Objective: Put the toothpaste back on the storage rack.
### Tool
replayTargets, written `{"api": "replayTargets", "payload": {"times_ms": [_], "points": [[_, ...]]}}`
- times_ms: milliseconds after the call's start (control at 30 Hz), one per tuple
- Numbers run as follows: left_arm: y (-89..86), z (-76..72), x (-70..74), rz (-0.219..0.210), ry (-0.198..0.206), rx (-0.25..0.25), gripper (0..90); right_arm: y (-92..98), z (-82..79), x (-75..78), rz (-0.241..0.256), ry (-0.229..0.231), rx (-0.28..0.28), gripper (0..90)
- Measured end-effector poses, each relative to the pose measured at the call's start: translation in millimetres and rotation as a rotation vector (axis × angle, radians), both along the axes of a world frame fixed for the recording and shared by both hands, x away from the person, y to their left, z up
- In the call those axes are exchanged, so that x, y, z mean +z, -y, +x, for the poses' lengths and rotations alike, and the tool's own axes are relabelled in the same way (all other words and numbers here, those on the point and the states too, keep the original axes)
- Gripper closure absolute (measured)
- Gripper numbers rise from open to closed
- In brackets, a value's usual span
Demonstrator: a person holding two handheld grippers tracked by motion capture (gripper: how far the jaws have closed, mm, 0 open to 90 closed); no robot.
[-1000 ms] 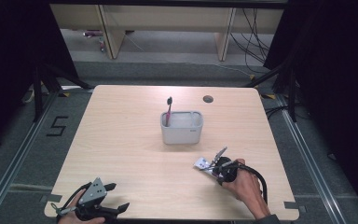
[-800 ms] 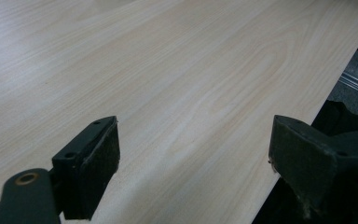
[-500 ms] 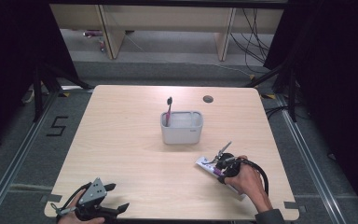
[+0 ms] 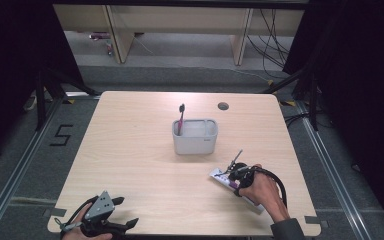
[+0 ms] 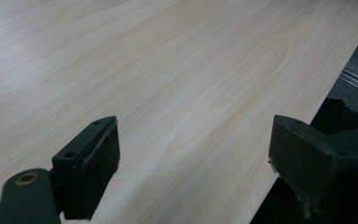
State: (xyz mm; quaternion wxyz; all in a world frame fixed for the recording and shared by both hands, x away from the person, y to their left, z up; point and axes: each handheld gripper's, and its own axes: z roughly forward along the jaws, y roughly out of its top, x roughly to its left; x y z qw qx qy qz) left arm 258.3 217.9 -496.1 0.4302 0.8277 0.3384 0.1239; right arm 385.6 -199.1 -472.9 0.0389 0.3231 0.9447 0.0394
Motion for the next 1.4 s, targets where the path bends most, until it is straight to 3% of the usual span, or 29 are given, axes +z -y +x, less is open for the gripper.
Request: {"api": "replayTargets", "payload": {"times_ms": [33,67,133,167,200,233,267,300,333,433,500,600,800,833,867,900,933,967,1000,1033,1067,1233,1267,1300,1367,1400], "points": [[-1.5,0.7,0.3,0.024,0.003,-0.009,16.1,0.1,1.9,0.5,-0.011,-0.015,0.014,74.1],[-0.3,0.2,-0.9,0.004,0.003,-0.006,16.1,0.2,2.6,0.1,-0.014,-0.018,0.020,74.0],[-1.5,0.6,0.0,0.024,0.004,-0.011,16.1,-0.8,1.4,-1.5,-0.004,-0.010,0.003,74.0],[-1.5,0.9,0.0,0.020,0.001,-0.011,16.1,-1.9,1.3,-0.2,-0.015,-0.024,-0.014,74.0],[0.2,0.1,-2.1,-0.012,0.002,-0.004,16.1,-0.2,4.1,-1.9,-0.008,-0.025,0.022,74.0],[-0.8,-0.1,-0.7,0.017,-0.006,-0.009,16.1,-0.7,4.5,-1.3,-0.019,-0.029,0.023,74.0],[0.5,-0.7,-2.4,-0.010,0.004,-0.005,16.1,-2.4,3.1,-1.0,-0.026,-0.033,-0.002,74.0],[0.8,-0.8,-2.0,-0.009,0.005,-0.006,16.1,-1.6,3.9,-2.0,-0.013,-0.028,0.009,74.0],[0.7,0.0,-1.4,-0.010,0.001,-0.011,16.1,-2.4,5.4,-1.2,-0.031,-0.036,0.027,74.0],[0.7,-0.9,-1.7,-0.008,0.008,-0.008,16.1,-5.5,4.2,-0.4,-0.051,-0.042,0.006,74.2],[-0.2,0.2,-0.9,-0.001,0.001,-0.009,16.1,-3.6,5.8,-1.5,-0.037,-0.038,0.033,74.2],[-1.3,0.1,-1.4,0.015,0.007,-0.015,16.1,-4.4,4.9,-1.0,-0.028,-0.045,0.021,74.5],[-0.3,-0.4,-1.7,-0.011,0.004,-0.007,16.1,-4.7,2.2,0.0,-0.024,-0.029,0.016,75.0],[-0.5,0.1,-0.9,-0.007,0.000,-0.006,16.1,-3.8,1.3,-0.3,-0.016,-0.029,0.009,75.0],[-3.0,1.8,0.2,0.032,0.003,-0.019,16.1,-2.4,2.0,0.2,-0.024,-0.027,0.027,75.1],[-0.7,0.4,-1.3,-0.004,-0.003,-0.007,16.1,-1.5,1.3,0.7,-0.019,-0.026,0.019,75.2],[-0.1,-0.4,-1.4,-0.004,-0.004,-0.005,16.1,0.9,1.4,0.0,-0.013,-0.007,0.026,75.2],[-1.9,0.0,-1.2,0.024,0.008,-0.014,16.1,2.8,1.2,0.0,0.000,-0.006,0.028,75.2],[-1.3,0.1,-0.3,0.022,-0.004,-0.009,16.1,3.0,0.8,1.9,-0.008,-0.006,0.036,75.3],[-0.3,0.6,-1.4,-0.007,-0.001,-0.008,16.1,4.7,0.3,1.3,0.016,0.004,0.034,75.3],[-1.5,1.0,-0.9,0.010,-0.004,-0.015,16.1,5.5,-0.3,3.4,0.021,0.008,0.026,75.3],[-1.4,1.2,-1.2,0.009,0.001,-0.014,16.1,9.4,-3.9,15.5,0.100,0.047,0.025,75.3],[-1.3,0.7,-1.4,0.007,0.000,-0.011,16.1,9.0,-6.1,18.1,0.117,0.046,-0.001,75.3],[-0.3,-0.1,-1.9,-0.005,-0.002,-0.003,16.1,9.8,-5.7,19.8,0.124,0.051,0.020,75.3],[-1.7,0.7,-1.3,0.008,0.002,-0.012,16.1,10.5,-7.9,24.2,0.141,0.066,0.013,75.3],[-0.9,1.0,-1.0,-0.007,-0.003,-0.004,16.1,10.9,-8.8,26.1,0.153,0.079,0.001,75.3]]}}
